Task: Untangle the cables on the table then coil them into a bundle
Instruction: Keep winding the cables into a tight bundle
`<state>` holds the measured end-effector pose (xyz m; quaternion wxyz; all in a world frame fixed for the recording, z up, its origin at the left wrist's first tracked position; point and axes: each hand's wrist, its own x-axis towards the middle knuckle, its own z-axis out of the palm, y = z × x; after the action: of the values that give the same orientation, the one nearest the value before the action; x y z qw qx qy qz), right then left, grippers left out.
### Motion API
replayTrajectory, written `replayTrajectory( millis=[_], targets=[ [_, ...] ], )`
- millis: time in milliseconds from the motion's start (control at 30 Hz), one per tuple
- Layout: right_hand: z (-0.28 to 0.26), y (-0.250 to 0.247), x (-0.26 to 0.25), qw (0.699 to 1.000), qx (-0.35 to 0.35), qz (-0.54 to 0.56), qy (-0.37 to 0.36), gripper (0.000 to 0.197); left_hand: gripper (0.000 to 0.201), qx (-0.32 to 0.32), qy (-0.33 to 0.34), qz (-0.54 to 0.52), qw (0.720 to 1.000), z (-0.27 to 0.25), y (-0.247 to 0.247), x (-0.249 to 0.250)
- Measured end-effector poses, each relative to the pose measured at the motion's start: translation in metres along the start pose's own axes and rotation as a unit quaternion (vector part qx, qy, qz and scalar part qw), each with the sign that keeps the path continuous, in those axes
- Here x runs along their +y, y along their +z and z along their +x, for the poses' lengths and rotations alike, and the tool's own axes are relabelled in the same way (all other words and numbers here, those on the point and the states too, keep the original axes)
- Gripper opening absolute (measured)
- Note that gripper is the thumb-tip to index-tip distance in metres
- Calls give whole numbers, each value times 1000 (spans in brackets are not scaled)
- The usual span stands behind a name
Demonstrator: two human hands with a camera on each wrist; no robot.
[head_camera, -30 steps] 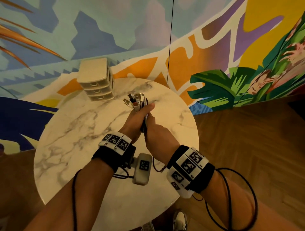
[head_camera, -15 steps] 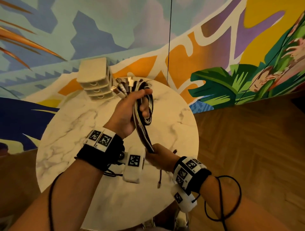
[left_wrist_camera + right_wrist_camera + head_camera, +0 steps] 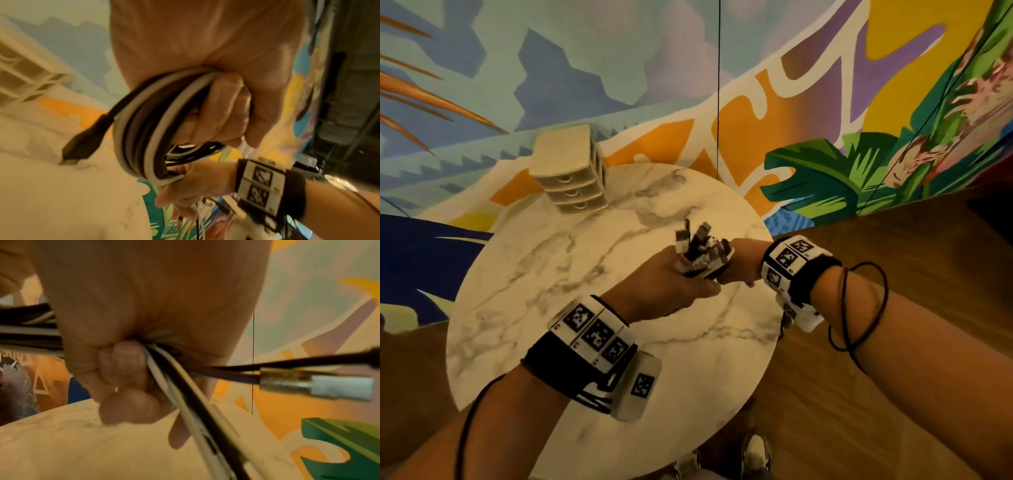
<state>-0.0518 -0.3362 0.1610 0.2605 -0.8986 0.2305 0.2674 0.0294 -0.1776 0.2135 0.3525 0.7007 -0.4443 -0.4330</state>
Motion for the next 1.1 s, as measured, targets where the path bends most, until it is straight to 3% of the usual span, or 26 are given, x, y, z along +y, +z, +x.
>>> replayTrajectory(
  millis=[100, 200, 267, 367, 467, 600, 667, 733, 867, 967, 1100],
  targets=[
    [0, -6, 5, 999, -1, -43, 12, 24, 38, -55, 26, 4, 998, -6, 9, 3],
    [-2, 5, 12, 998, 53, 11, 25, 40, 44, -13, 54, -81, 995, -11, 11, 11],
    [10, 25, 9, 996, 81, 6, -33, 43, 31, 13, 78, -204, 976, -11, 5, 16],
    [60, 66, 32, 994, 71, 48, -68, 41, 18, -67, 129, -322, 936, -10, -2, 15],
    [9, 37, 3, 990, 70, 105, -69, 51, 21, -78, 72, -294, 950, -11, 1, -3],
    [-4, 15, 5, 996, 76, 26, -39, 31, 20, -53, -14, -226, 973, -13, 10, -27],
    [-3, 10, 6, 996, 75, 2, -42, 27, 24, -22, -19, -181, 983, -8, 12, -32],
    [-9, 2, 11, 997, 55, 51, -28, 22, 12, 11, -7, -135, 991, -5, 12, -36],
    [-18, -2, 18, 963, 43, 266, -20, 33, 19, 119, -6, -110, 987, 0, 16, -50],
    [-17, 11, 5, 937, 115, 329, -37, 36, 16, 184, 3, -95, 978, 7, 21, -46],
    [-10, 26, -8, 856, 200, 475, -40, 37, 7, 233, 35, -106, 966, 17, 18, -40]
  ],
)
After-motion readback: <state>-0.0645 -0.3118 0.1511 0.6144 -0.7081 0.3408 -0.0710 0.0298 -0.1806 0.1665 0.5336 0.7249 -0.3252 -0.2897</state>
